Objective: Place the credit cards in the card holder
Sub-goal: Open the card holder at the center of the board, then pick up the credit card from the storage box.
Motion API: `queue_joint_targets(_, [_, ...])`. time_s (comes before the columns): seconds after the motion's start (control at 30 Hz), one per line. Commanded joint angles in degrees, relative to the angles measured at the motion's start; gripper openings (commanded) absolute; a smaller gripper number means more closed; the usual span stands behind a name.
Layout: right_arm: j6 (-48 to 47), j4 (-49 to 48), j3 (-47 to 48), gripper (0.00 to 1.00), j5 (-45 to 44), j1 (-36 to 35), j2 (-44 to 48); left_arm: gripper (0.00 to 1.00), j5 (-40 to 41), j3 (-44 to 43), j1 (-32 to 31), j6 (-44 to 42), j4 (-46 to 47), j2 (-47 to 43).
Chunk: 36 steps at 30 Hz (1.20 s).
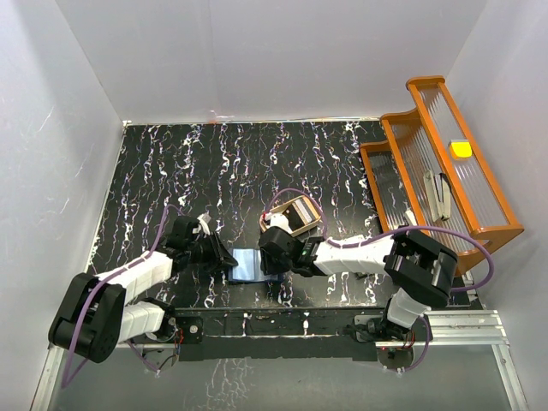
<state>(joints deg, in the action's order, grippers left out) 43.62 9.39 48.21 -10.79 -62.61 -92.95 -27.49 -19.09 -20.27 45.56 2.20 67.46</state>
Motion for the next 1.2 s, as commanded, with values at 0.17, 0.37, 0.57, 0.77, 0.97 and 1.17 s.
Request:
queue_joint_targets(0.17, [-2.61,2.0,0.18,0.29,-0.33,-0.23,3.3,0.0,0.51,-0.7,-0.23,-2.32,-0.08,-2.49])
queue_joint_targets(0.37, [-6.54,9.8,8.99,0.31,0.54,-0.23,4.65,0.0,-3.2,-0.11,-0.21,-0.66,2.62,-3.56])
queue_joint_targets(0.57, [-12.07,14.22,14.59,0.34,-2.77,1.68,5.52,0.0,-6.57,1.74,-0.21,2.16,7.2,-3.73])
queue_joint_targets(0.77, [-19.12,16.37,18.55,0.41,-4.09,7.81,5.44,0.0,-8.01,1.11,-0.21,0.94,5.86,-3.72])
queue_joint_targets(0.97, [-24.65,20.95,23.48,0.47,-10.36,15.3,1.58,0.0,-9.67,2.03,-0.24,2.71,7.34,-4.48])
queue_joint_targets(1.17, [-28.02,22.4,27.21,0.53,-11.45,19.25,-3.95,0.0,-10.08,3.09,-0.22,3.66,7.86,-5.64])
